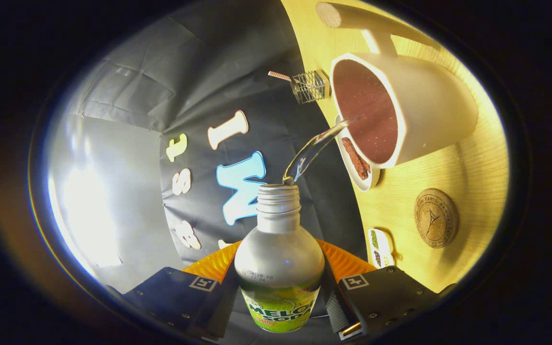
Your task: Take the bottle from table, then pour the juice into the cup, finally place the bottle on the coaster
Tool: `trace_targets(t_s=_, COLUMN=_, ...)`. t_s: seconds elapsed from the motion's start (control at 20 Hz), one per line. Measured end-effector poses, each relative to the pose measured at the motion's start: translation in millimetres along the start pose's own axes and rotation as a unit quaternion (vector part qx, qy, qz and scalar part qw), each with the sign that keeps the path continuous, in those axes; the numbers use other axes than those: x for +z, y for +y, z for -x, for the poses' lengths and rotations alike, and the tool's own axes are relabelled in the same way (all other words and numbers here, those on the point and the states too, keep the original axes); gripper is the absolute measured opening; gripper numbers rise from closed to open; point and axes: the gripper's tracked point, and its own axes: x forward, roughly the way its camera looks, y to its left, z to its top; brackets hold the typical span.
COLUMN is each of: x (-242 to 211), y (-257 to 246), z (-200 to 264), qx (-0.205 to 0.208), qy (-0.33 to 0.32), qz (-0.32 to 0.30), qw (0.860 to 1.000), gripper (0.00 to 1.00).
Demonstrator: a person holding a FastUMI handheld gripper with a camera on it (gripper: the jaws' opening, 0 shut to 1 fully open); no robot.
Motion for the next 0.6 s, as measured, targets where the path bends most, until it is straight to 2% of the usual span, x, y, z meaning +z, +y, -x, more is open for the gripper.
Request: trace_targets(t_s=0.6, x=0.6, y=15.4, z=1.6, qx=0.02, qy=-0.008, qz=-0.026, qw=0.999, gripper=0.78)
